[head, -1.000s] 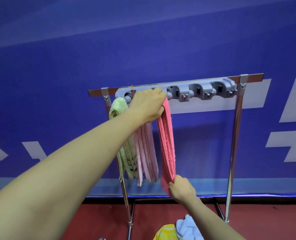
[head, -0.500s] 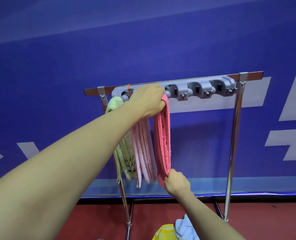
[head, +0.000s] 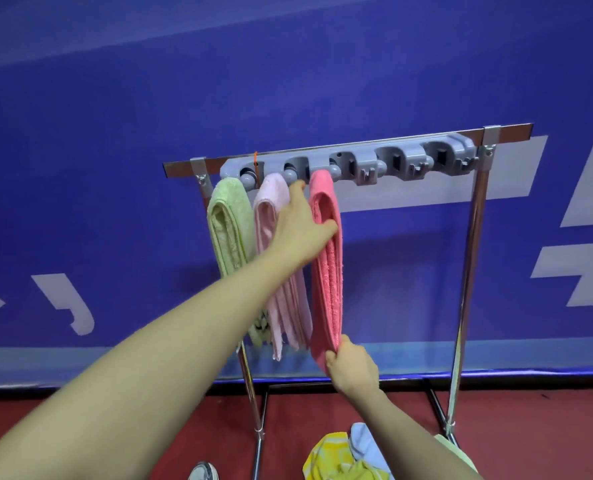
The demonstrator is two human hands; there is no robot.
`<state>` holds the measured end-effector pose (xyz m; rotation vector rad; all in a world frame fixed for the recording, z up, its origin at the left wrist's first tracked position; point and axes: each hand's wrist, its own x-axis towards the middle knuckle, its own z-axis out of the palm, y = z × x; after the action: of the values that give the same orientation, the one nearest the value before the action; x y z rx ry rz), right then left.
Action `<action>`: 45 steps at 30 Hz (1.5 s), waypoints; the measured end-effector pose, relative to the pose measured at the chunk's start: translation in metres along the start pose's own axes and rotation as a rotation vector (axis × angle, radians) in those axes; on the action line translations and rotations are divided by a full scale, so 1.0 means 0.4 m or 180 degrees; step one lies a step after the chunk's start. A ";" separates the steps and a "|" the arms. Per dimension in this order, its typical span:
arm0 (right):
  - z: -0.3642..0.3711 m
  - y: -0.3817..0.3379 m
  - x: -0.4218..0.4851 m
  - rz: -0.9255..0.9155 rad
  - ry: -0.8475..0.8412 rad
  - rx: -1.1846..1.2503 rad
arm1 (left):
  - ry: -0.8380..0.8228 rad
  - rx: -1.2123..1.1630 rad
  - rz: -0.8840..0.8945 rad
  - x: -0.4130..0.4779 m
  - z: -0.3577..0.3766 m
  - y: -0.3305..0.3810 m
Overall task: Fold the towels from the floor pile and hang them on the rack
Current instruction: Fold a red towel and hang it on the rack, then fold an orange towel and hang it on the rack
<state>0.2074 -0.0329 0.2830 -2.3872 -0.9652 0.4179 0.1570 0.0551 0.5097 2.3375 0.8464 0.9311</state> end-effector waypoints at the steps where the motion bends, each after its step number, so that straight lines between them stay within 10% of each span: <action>1: 0.009 0.005 -0.003 -0.0004 0.0110 -0.0003 | -0.0039 -0.0211 -0.0186 -0.036 0.037 -0.027; 10: 0.184 0.167 0.006 -0.0281 0.0518 0.0106 | -0.0529 -0.0106 -0.1302 -0.305 0.467 -0.355; 18: 0.548 0.674 -0.078 0.0752 -0.1960 -0.0553 | -0.2538 0.0503 -0.1772 -0.689 0.778 -0.773; 24: 0.738 0.799 -0.127 0.0932 -0.2473 -0.0721 | -0.3457 0.1041 -0.2336 -0.900 0.887 -0.975; 37: 1.025 0.716 -0.132 0.0493 -0.2299 -0.0462 | -0.2517 -0.0166 -0.4416 -1.006 1.052 -1.124; 45: 1.028 0.754 -0.150 0.0376 -0.2275 -0.0867 | -0.2301 -0.0427 -0.4258 -1.040 1.031 -1.108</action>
<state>0.1416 -0.1125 -0.2200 -2.5846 -1.2369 1.3204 0.0570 -0.0095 -0.2151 1.2558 1.5297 -0.3837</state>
